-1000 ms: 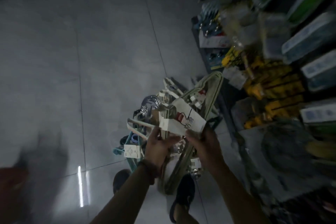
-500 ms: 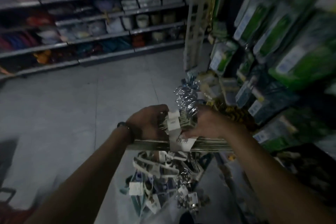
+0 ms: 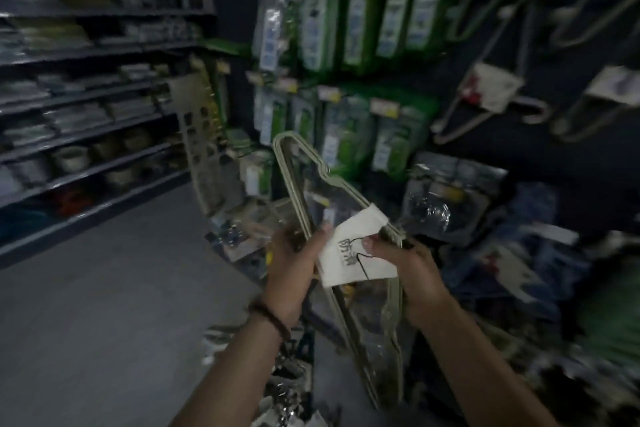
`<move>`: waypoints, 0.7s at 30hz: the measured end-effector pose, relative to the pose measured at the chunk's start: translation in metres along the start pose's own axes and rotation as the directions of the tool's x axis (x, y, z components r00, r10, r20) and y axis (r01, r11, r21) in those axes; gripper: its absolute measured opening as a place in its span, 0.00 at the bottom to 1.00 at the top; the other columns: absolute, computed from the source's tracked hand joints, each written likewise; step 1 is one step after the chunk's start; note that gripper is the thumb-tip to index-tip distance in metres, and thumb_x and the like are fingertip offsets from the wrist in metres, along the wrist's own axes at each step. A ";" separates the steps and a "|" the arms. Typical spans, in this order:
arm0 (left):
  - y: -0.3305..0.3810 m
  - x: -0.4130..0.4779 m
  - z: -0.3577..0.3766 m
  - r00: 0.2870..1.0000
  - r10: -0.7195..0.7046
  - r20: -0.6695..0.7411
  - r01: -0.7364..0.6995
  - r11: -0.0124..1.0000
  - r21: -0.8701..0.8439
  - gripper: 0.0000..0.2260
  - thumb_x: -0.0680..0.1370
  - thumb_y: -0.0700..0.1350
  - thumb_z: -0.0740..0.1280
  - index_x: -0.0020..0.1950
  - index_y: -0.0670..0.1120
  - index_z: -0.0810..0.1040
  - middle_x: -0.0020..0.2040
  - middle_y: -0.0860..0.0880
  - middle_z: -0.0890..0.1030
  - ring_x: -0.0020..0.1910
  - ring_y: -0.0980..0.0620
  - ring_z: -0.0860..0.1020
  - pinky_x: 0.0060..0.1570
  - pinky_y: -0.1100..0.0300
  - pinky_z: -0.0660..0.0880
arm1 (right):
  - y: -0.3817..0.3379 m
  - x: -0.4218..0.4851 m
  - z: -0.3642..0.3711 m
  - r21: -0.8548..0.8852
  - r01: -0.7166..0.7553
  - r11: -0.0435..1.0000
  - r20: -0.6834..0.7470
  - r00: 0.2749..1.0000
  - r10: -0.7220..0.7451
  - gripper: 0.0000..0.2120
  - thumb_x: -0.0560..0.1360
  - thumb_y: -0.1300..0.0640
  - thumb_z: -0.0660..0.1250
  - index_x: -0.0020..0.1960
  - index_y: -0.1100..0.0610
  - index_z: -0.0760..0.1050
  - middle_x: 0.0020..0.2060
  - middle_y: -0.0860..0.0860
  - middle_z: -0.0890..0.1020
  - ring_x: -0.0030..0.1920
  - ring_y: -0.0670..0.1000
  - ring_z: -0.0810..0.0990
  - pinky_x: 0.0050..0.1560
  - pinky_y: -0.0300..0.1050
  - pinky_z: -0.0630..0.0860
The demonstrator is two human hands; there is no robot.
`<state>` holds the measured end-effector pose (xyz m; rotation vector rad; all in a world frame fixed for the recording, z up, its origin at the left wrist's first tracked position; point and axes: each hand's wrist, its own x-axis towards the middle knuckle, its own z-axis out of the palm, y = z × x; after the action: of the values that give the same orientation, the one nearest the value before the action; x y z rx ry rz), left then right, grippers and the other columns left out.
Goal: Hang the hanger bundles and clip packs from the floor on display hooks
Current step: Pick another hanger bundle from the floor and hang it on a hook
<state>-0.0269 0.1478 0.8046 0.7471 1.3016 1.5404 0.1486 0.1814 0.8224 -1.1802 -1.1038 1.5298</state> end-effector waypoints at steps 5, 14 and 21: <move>-0.001 -0.037 0.082 0.944 -0.219 0.245 0.254 0.959 -0.122 0.22 0.79 0.54 0.71 0.56 0.34 0.83 0.59 0.25 0.80 0.50 0.30 0.82 0.50 0.38 0.78 | -0.008 -0.077 -0.072 -0.071 0.116 0.991 -0.178 0.976 -0.127 0.08 0.75 0.62 0.77 0.54 0.62 0.87 0.48 0.58 0.89 0.49 0.60 0.89 0.40 0.45 0.83; -0.010 -0.143 0.256 0.882 -0.050 0.469 0.051 0.999 0.012 0.14 0.77 0.50 0.76 0.38 0.40 0.84 0.33 0.38 0.82 0.31 0.40 0.82 0.32 0.54 0.77 | -0.037 -0.211 -0.231 -0.733 -0.111 0.671 -0.507 0.746 -0.431 0.25 0.78 0.32 0.66 0.41 0.55 0.78 0.33 0.50 0.82 0.37 0.50 0.80 0.33 0.47 0.68; -0.036 -0.249 0.409 0.727 -0.039 0.686 0.020 0.999 0.036 0.07 0.77 0.49 0.77 0.41 0.49 0.88 0.41 0.43 0.87 0.43 0.40 0.86 0.48 0.42 0.83 | -0.099 -0.299 -0.366 -0.853 -0.089 0.514 -0.484 0.501 -0.717 0.05 0.81 0.48 0.67 0.51 0.47 0.72 0.42 0.43 0.79 0.40 0.43 0.77 0.37 0.39 0.70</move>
<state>0.4370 0.0722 0.9012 1.1716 0.7565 1.0430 0.5663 -0.0403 0.9205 -1.8195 -1.2508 -0.1197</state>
